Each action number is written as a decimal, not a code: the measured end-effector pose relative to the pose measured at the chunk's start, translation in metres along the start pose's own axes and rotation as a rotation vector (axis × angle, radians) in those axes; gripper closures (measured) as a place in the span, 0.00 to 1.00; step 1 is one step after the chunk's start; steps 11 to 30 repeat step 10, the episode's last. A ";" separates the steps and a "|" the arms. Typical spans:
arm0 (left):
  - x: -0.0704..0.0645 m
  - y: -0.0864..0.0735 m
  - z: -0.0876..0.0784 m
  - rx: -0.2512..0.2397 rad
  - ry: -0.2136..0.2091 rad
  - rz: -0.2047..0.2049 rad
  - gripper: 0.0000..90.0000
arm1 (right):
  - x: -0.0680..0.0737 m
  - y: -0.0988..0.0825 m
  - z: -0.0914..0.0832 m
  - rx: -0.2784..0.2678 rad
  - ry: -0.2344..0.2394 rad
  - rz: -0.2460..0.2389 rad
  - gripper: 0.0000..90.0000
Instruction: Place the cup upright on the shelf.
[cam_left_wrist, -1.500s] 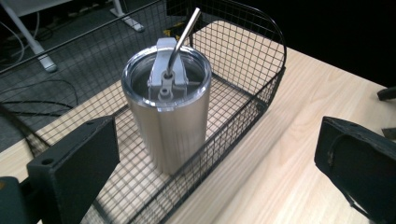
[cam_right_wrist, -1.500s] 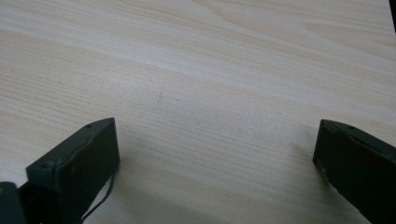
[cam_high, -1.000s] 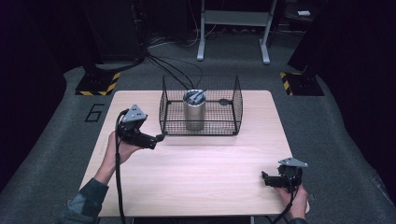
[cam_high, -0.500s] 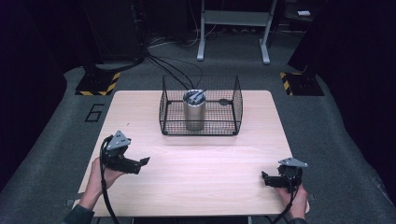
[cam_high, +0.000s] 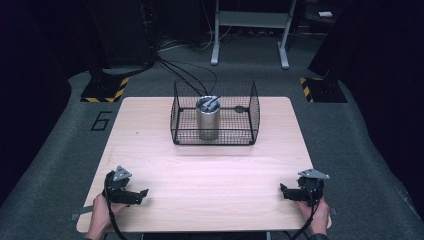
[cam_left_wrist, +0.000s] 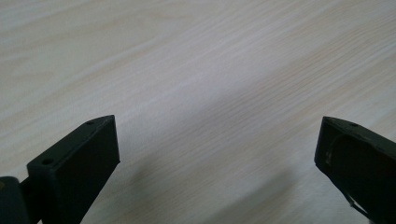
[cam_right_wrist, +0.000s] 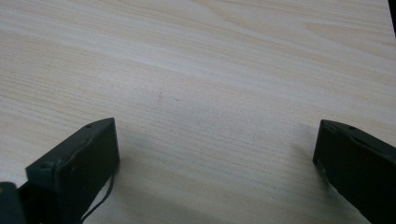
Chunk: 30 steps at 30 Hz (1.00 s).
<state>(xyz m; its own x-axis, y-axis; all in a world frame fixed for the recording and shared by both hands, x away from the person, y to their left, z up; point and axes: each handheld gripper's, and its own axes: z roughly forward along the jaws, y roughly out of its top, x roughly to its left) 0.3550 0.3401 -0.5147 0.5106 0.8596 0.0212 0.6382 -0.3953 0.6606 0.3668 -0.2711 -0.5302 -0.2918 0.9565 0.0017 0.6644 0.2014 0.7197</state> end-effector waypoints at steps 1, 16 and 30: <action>0.001 -0.004 0.003 -0.009 0.010 -0.006 0.00 | 0.000 0.000 0.000 0.000 0.000 0.000 0.00; -0.001 -0.012 0.011 -0.068 0.032 -0.057 0.00 | 0.000 0.000 0.000 0.001 0.001 -0.001 0.00; -0.001 -0.012 0.011 -0.068 0.032 -0.057 0.00 | 0.000 0.000 0.000 0.001 0.001 -0.001 0.00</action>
